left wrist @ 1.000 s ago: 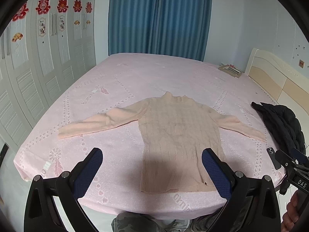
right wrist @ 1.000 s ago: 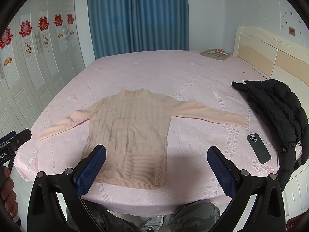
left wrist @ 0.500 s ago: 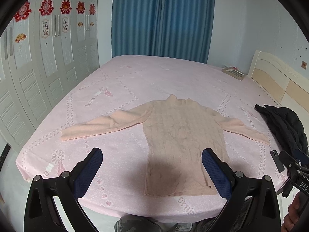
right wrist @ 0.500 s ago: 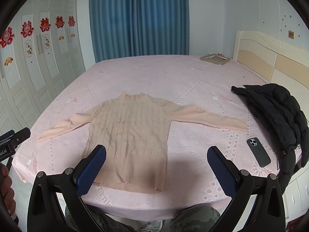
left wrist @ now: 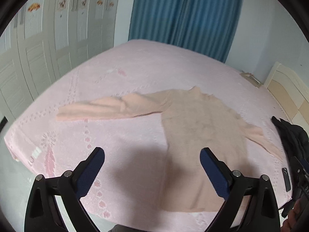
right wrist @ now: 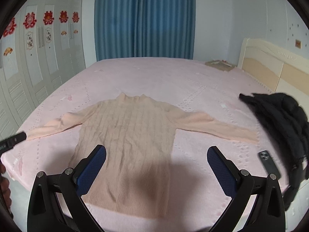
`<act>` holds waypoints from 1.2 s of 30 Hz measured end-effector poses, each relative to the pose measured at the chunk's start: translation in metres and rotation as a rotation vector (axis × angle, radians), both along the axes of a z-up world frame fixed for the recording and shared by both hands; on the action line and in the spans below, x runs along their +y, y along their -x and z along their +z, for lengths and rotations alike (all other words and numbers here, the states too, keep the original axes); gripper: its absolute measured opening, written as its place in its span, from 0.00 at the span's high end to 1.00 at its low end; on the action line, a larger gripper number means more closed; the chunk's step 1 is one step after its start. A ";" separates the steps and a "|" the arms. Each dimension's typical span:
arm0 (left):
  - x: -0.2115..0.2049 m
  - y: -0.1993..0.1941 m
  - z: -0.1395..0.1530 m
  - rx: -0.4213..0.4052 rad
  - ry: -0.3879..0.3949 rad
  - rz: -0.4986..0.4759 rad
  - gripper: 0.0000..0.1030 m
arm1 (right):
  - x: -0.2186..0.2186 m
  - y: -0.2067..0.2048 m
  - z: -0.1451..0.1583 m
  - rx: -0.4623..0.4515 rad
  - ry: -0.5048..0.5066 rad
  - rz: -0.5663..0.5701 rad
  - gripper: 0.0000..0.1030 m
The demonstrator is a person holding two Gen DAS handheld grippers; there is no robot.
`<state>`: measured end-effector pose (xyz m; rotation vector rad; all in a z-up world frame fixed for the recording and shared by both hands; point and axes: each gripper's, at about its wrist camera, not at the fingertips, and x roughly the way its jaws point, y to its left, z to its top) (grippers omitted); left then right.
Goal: Fold small clothes
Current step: 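Grasp the sleeve cuff nearest the left tool with the left gripper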
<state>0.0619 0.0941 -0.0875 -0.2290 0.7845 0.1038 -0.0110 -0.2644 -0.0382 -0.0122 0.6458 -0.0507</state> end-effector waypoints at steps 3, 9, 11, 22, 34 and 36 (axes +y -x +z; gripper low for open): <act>0.023 -0.014 -0.027 0.026 0.000 0.044 0.05 | -0.002 -0.029 -0.027 0.054 -0.029 0.032 0.04; 0.088 -0.040 -0.076 0.052 0.059 0.142 0.07 | -0.001 -0.075 -0.074 0.148 -0.024 0.052 0.17; 0.115 -0.048 -0.091 0.060 0.115 0.196 0.08 | 0.004 -0.091 -0.081 0.154 -0.036 0.067 0.17; 0.235 -0.096 -0.140 0.067 0.273 0.441 0.15 | 0.058 -0.183 -0.090 0.151 0.024 0.159 0.17; 0.264 -0.144 -0.161 0.100 0.102 0.615 0.66 | 0.034 -0.208 -0.118 0.191 -0.147 0.112 0.17; 0.259 -0.156 -0.158 0.128 0.028 0.570 0.90 | 0.024 -0.208 -0.113 0.183 -0.189 0.098 0.17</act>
